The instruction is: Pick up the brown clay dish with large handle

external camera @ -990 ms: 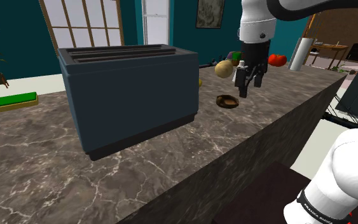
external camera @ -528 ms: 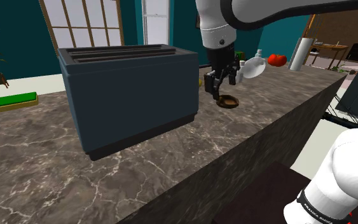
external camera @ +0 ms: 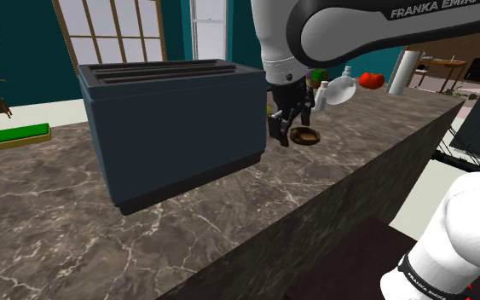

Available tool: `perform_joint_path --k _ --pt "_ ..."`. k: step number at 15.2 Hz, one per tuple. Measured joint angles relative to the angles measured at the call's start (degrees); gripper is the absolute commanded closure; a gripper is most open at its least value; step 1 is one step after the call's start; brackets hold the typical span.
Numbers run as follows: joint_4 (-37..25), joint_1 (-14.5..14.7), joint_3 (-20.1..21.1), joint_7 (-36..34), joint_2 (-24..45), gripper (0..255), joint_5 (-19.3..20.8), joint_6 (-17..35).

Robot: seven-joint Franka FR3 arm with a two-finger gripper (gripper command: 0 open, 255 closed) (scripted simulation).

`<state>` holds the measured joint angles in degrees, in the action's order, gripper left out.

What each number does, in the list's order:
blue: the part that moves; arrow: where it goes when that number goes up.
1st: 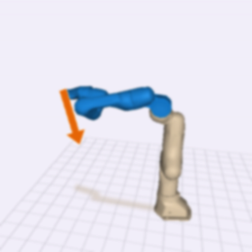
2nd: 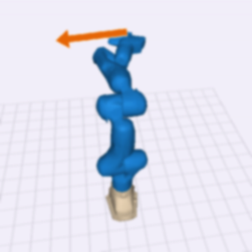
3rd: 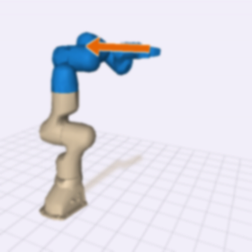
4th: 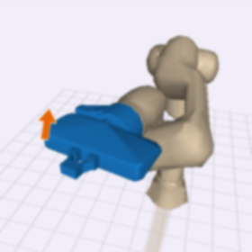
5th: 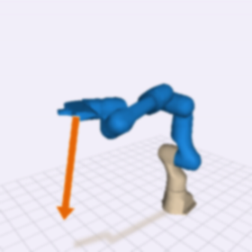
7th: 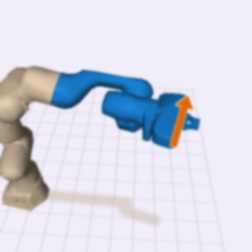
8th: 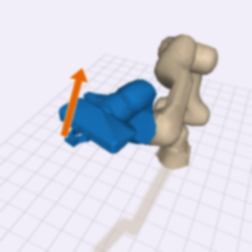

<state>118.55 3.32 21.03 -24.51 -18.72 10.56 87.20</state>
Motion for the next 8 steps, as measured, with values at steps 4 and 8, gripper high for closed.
perform_joint_path --k 4,8 --pt "0.68 0.03 0.02 -0.18 -0.03 255 -0.02 0.7" --pt "0.69 0.03 0.02 -0.2 -0.03 255 0.0 0.72"
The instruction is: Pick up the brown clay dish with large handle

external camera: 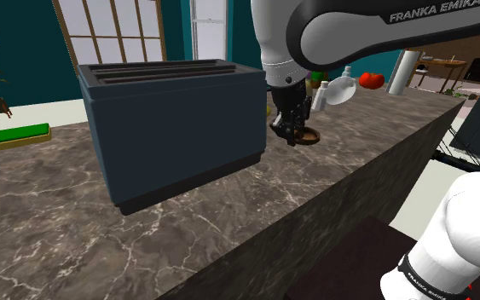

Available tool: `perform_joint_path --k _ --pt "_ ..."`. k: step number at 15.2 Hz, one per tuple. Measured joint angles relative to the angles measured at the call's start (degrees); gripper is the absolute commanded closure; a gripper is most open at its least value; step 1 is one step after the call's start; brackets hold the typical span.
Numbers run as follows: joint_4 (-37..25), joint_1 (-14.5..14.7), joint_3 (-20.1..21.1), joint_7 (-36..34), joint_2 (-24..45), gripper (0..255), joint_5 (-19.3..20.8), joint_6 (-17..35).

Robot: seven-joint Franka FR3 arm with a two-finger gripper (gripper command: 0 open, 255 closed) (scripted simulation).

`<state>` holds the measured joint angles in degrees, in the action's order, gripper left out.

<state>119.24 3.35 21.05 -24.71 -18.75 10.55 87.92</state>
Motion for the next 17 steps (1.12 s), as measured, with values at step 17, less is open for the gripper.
perform_joint_path --k 17 --pt "-10.94 -0.48 -0.05 2.25 1.15 255 0.71 -9.6"
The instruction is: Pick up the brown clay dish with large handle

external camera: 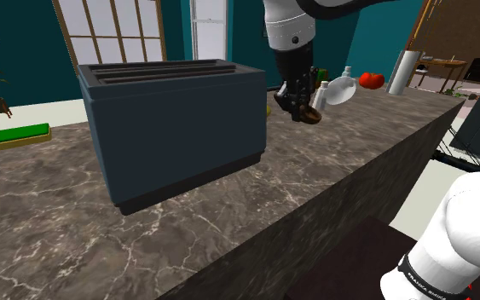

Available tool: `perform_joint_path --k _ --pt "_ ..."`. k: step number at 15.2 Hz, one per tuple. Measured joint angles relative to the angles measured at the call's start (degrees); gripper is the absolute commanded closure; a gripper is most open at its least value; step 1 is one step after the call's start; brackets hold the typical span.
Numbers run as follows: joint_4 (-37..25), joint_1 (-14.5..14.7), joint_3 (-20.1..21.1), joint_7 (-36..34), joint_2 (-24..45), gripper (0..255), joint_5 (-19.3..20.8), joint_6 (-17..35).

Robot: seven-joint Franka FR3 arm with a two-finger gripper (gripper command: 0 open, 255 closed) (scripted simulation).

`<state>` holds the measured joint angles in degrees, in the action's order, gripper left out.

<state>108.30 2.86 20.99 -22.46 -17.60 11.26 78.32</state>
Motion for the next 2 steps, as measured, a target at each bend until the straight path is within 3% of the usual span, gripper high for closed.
perform_joint_path --k 2 --pt "-1.71 -0.05 0.08 0.22 0.31 255 0.13 -1.38"
